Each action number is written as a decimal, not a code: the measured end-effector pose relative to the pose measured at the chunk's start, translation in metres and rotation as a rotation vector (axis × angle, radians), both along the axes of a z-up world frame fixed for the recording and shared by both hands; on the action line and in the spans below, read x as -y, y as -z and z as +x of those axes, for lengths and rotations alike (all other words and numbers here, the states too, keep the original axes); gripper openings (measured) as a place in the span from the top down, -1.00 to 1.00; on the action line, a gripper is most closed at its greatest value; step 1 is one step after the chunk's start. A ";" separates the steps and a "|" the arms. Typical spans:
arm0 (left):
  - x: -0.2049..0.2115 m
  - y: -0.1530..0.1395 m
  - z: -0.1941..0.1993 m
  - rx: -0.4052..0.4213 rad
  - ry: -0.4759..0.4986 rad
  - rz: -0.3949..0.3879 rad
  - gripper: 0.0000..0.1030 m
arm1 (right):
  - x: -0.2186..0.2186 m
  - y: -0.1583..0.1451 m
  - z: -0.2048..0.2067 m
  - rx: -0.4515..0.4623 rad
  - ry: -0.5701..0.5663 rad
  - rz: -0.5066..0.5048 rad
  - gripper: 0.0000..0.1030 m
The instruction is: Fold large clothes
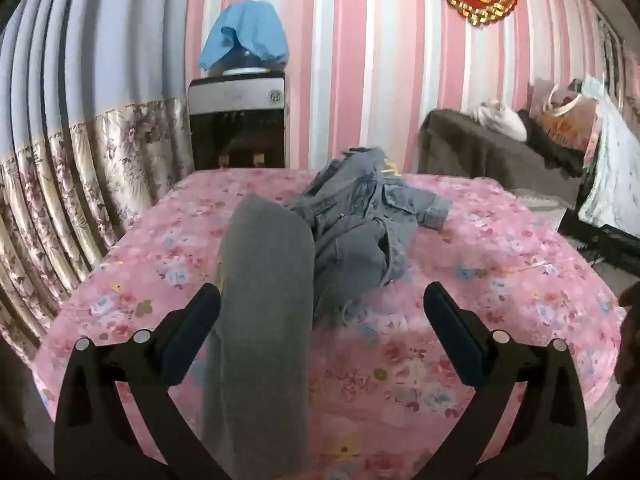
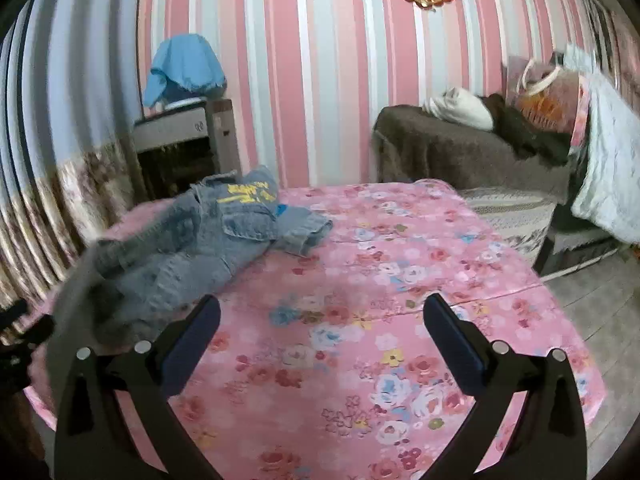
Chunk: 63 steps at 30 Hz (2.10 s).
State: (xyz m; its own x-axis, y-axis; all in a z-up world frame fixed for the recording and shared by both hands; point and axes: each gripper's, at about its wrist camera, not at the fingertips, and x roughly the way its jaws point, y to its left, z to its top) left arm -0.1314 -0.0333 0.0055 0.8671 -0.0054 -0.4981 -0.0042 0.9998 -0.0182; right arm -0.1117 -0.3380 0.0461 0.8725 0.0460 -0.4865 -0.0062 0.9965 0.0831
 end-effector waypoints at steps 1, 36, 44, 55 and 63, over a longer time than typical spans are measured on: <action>0.001 -0.003 0.005 0.000 -0.004 0.019 -0.94 | 0.004 0.000 0.000 -0.004 -0.008 0.030 -0.97; -0.054 0.016 0.090 -0.122 -0.141 -0.009 -0.94 | -0.002 0.037 0.074 -0.149 -0.016 -0.014 -0.97; -0.054 0.015 0.099 -0.128 -0.123 -0.034 -0.94 | -0.005 0.038 0.079 -0.147 -0.023 -0.019 -0.97; -0.037 0.031 0.119 -0.212 -0.057 0.016 -0.43 | -0.009 0.042 0.084 -0.160 -0.033 -0.023 -0.97; -0.054 0.022 0.129 -0.188 -0.046 0.016 0.32 | -0.008 0.042 0.088 -0.169 -0.033 -0.021 -0.97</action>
